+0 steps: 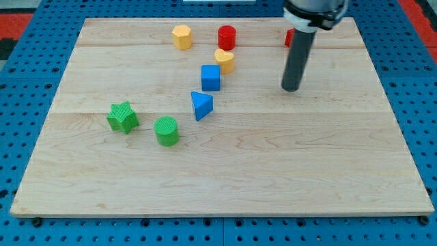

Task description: Move blue cube to the top left

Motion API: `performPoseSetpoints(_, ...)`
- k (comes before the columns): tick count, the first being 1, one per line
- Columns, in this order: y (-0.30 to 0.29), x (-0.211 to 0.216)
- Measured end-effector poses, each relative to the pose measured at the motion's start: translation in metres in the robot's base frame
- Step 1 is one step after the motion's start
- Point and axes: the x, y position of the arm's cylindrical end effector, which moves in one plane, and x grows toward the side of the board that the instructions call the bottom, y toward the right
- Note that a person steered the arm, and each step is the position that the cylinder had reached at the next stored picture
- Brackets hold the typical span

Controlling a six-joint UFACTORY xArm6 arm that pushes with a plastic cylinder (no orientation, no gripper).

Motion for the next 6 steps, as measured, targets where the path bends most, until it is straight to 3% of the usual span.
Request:
performPoseSetpoints(1,-0.065,0.0)
performPoseSetpoints(2,-0.095,-0.034)
performPoseSetpoints(3,-0.145,-0.007)
performPoseSetpoints(4,-0.136,0.033)
performPoseSetpoints(6,-0.204,-0.001)
